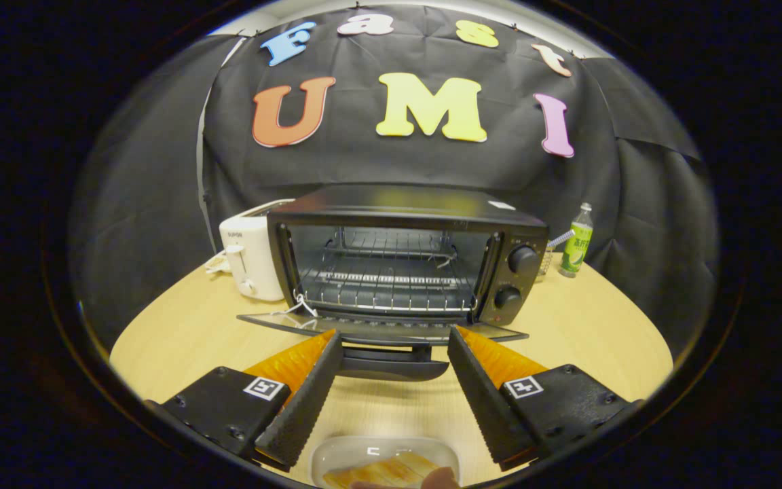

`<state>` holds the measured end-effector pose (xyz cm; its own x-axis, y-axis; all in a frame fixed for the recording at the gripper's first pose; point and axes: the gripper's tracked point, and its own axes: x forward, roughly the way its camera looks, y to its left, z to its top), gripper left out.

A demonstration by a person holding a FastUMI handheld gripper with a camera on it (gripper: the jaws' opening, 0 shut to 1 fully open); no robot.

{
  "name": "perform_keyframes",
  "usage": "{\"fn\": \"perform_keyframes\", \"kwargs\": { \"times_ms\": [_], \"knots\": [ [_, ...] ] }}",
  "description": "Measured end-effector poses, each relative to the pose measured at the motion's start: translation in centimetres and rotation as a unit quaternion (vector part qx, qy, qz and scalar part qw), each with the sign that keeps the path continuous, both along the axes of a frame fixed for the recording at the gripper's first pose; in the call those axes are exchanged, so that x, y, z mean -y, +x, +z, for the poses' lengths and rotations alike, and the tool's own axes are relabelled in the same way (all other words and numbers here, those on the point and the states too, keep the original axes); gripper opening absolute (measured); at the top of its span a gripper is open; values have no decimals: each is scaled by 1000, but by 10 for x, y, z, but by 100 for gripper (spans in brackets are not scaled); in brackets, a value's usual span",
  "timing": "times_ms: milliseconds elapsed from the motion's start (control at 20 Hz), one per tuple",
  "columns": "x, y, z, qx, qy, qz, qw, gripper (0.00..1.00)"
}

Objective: Open the toaster oven, put the food inside, and close the toaster oven door.

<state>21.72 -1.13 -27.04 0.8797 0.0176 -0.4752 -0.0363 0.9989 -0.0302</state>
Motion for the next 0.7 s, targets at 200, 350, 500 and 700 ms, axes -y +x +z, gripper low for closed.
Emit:
{"fn": "perform_keyframes", "kwargs": {
  "times_ms": [200,350,500,700],
  "knots": [
    [0,-14,-26,-51,17,3,999,100],
    [-2,-21,-38,-76,28,7,997,100],
    [-3,-25,-45,-99,28,7,995,100],
    [-3,-33,-33,-82,31,8,996,100]
  ]
}}
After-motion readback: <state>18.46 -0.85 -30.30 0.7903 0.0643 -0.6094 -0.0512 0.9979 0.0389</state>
